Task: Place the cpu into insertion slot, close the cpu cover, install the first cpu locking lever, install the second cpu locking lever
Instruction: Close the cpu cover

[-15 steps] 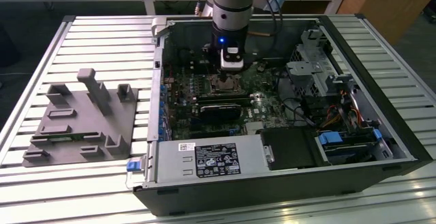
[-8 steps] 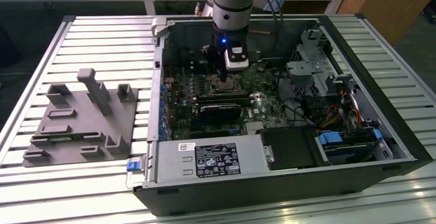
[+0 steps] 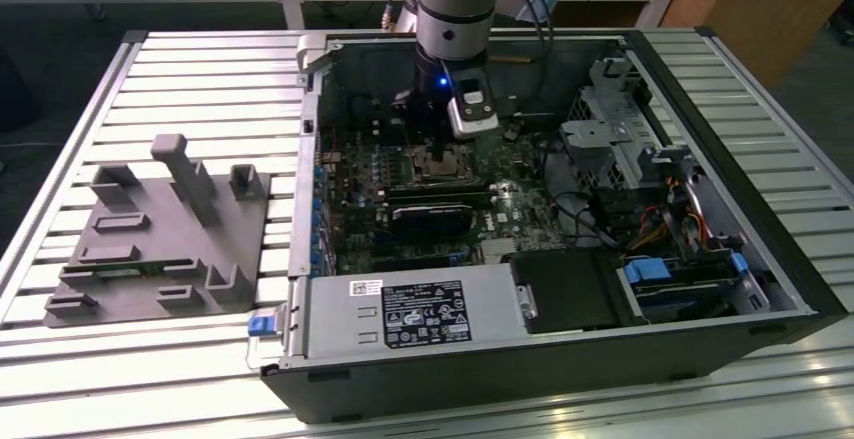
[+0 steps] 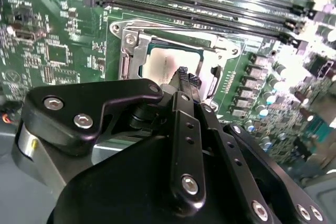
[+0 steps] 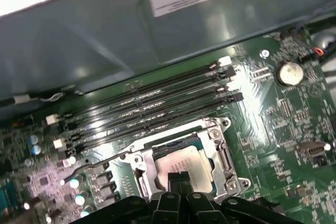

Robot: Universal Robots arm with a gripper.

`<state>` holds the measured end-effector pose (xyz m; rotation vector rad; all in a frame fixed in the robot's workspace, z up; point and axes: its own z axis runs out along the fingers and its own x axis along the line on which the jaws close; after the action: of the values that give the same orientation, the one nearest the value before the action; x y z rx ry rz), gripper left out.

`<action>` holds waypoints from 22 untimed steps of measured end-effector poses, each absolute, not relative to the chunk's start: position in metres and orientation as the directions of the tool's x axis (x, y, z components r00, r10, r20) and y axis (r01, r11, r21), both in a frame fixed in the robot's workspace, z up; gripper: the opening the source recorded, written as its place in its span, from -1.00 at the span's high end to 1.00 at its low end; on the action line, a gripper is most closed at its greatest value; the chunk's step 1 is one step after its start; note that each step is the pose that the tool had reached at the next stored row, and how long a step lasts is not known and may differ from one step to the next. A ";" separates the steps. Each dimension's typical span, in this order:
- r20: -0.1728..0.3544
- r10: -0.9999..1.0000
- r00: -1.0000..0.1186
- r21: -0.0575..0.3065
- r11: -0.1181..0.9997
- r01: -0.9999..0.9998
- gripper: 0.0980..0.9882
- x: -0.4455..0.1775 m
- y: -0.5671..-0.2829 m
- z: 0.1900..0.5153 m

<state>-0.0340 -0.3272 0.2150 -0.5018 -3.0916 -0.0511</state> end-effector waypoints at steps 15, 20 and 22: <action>-0.024 0.122 -0.992 0.041 0.992 0.121 0.98 -0.034 -0.327 0.211; -0.024 0.032 -0.999 0.041 0.999 0.031 0.98 -0.034 -0.327 0.210; -0.024 0.019 -1.000 0.041 0.999 0.018 0.98 -0.034 -0.327 0.210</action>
<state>-0.0343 -0.3272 0.2104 -0.0297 -3.1652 -0.0644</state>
